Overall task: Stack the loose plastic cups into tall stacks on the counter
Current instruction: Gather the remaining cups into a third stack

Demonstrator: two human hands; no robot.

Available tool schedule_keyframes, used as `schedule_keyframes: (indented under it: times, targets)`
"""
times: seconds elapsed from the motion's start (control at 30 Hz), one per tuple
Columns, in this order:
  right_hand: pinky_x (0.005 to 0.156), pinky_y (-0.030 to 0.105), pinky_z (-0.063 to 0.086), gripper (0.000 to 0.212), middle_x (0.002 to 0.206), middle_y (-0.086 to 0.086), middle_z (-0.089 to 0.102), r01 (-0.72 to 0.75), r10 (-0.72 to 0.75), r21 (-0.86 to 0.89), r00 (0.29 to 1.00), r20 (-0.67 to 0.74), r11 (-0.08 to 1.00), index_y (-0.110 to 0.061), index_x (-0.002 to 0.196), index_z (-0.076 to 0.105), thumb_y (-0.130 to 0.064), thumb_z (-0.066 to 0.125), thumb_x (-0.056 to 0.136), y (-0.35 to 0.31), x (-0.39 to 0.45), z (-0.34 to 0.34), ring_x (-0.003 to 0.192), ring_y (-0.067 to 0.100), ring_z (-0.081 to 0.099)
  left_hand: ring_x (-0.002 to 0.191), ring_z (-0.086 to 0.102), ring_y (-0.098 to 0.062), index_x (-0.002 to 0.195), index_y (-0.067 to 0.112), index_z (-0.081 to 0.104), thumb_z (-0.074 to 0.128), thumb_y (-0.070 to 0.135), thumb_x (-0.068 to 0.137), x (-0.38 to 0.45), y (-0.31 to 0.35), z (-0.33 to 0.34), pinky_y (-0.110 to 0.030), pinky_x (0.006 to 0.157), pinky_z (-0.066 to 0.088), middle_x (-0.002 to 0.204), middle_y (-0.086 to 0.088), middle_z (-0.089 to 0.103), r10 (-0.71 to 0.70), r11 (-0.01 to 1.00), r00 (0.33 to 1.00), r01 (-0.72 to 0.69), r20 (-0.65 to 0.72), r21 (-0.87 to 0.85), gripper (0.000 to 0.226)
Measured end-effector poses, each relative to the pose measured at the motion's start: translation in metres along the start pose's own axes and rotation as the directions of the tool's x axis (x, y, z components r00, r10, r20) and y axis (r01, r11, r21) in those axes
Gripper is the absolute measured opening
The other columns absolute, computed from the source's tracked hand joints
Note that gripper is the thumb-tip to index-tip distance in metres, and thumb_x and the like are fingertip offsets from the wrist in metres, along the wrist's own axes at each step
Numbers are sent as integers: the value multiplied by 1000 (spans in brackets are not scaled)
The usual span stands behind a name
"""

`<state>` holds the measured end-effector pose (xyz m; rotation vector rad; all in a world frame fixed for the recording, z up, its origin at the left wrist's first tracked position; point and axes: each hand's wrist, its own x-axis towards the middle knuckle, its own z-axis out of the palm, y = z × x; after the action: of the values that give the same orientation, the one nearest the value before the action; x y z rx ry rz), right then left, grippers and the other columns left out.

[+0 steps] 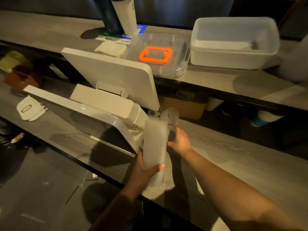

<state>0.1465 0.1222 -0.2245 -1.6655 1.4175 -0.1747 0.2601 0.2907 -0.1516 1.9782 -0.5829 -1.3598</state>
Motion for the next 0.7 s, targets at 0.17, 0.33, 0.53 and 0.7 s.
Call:
schedule_keyframes:
  times: [0.17, 0.33, 0.53, 0.7]
  targets:
    - [102, 49, 50, 89, 145, 5, 47, -20, 21, 33, 999, -42, 999, -24, 147, 37, -37, 85, 73, 2, 1, 9, 130, 27, 50, 113, 52, -9, 135, 46, 26, 83, 35, 74, -1, -4, -5, -42, 98, 47, 124, 14, 49, 6, 999, 1000, -6, 16, 34, 85]
    - [100, 43, 52, 86, 139, -1, 52, -74, 126, 345, 983, -131, 936, -20, 148, 32, -33, 81, 79, 17, -15, 5, 115, 19, 59, 110, 54, -9, 129, 48, 28, 86, 50, 62, 1, -8, -6, -39, 95, 51, 122, 17, 49, 40, 991, 999, -44, 30, 128, 89]
    - [74, 18, 53, 48, 117, -6, 58, -6, 246, 738, 944, -217, 674, -23, 136, 44, -30, 66, 94, 26, -46, -51, 103, 12, 60, 106, 53, -5, 134, 39, 32, 88, 38, 69, 0, -6, 3, -32, 87, 50, 118, 19, 47, 78, 973, 995, -89, 58, 211, 86]
    - [98, 43, 52, 25, 125, 5, 60, 95, 94, 809, 979, -182, 580, -27, 121, 57, -30, 59, 97, 22, -68, -107, 115, 23, 60, 108, 52, -8, 142, 32, 36, 90, 38, 64, -5, 2, 13, -26, 84, 45, 123, 13, 49, 145, 923, 984, -171, 99, 344, 94]
